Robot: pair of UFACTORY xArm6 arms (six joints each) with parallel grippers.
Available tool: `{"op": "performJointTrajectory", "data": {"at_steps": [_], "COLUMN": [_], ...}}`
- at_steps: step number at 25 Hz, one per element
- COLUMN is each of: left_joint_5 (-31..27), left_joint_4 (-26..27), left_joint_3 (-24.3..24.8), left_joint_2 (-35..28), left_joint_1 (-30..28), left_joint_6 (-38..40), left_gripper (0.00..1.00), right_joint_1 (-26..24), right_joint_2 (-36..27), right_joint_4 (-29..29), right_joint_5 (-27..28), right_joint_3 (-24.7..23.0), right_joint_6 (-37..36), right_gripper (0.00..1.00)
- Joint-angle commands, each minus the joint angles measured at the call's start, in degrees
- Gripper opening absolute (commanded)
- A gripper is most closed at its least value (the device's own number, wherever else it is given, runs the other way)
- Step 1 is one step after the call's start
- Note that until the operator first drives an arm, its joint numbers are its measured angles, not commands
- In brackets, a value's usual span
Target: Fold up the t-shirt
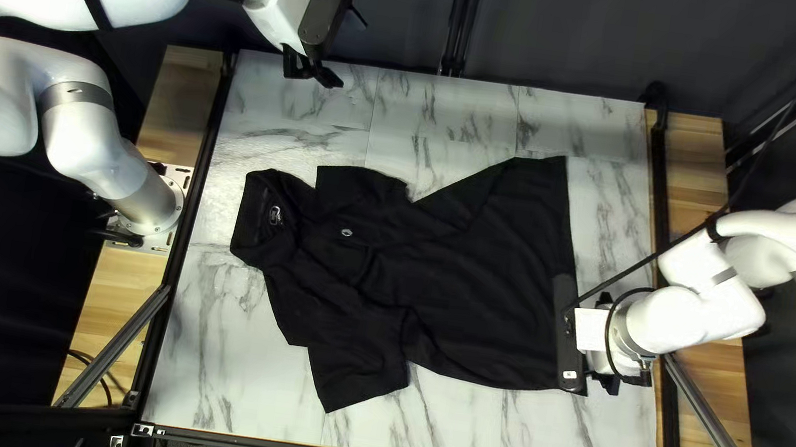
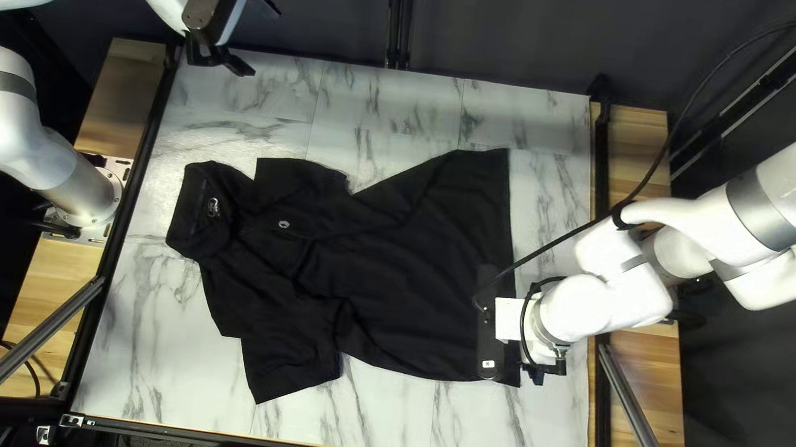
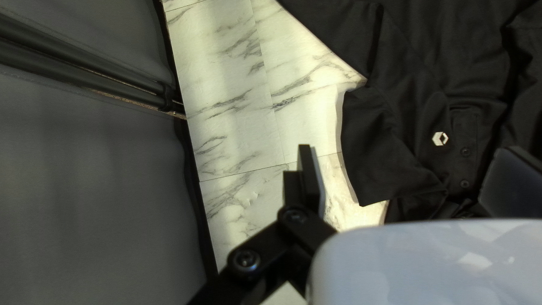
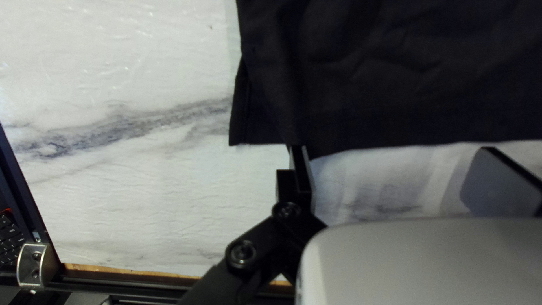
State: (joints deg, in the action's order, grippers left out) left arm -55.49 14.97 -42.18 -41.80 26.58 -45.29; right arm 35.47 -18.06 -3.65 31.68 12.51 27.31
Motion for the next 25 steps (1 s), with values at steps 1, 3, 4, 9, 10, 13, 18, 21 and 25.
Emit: {"op": "performJointTrajectory", "data": {"at_steps": [1,3,4,9,10,13,18,21,25], "left_joint_5": [0.0,0.0,0.0,0.0,0.0,0.0,0.0,0.0,0.0], "left_joint_4": [0.0,0.0,0.0,0.0,0.0,0.0,0.0,0.0,0.0], "left_joint_3": [0.0,0.0,0.0,0.0,0.0,0.0,0.0,0.0,0.0], "left_joint_2": [0.0,0.0,0.0,0.0,0.0,0.0,0.0,0.0,0.0], "left_joint_1": [0.0,0.0,0.0,0.0,0.0,0.0,0.0,0.0,0.0], "left_joint_6": [0.0,0.0,0.0,0.0,0.0,0.0,0.0,0.0,0.0], "left_gripper": [1.0,1.0,1.0,1.0,1.0,1.0,1.0,1.0,1.0], "right_joint_1": [-0.7,-0.3,0.1,1.1,1.1,1.2,1.2,1.1,1.2], "right_joint_2": [1.3,1.8,2.0,2.3,2.5,3.7,5.2,5.0,4.7], "right_joint_4": [-0.6,-0.9,-1.0,-1.5,-1.6,-1.5,-1.7,-1.4,-1.1], "right_joint_5": [2.9,3.3,3.7,5.7,5.9,5.9,4.8,4.6,4.3], "right_joint_3": [2.0,2.3,2.4,3.0,3.2,3.9,4.0,3.9,3.3], "right_joint_6": [-0.7,-0.5,-0.3,1.1,1.2,1.6,1.7,1.9,2.3], "right_gripper": [1.0,1.0,1.0,1.0,1.0,1.0,1.0,1.0,1.0]}}
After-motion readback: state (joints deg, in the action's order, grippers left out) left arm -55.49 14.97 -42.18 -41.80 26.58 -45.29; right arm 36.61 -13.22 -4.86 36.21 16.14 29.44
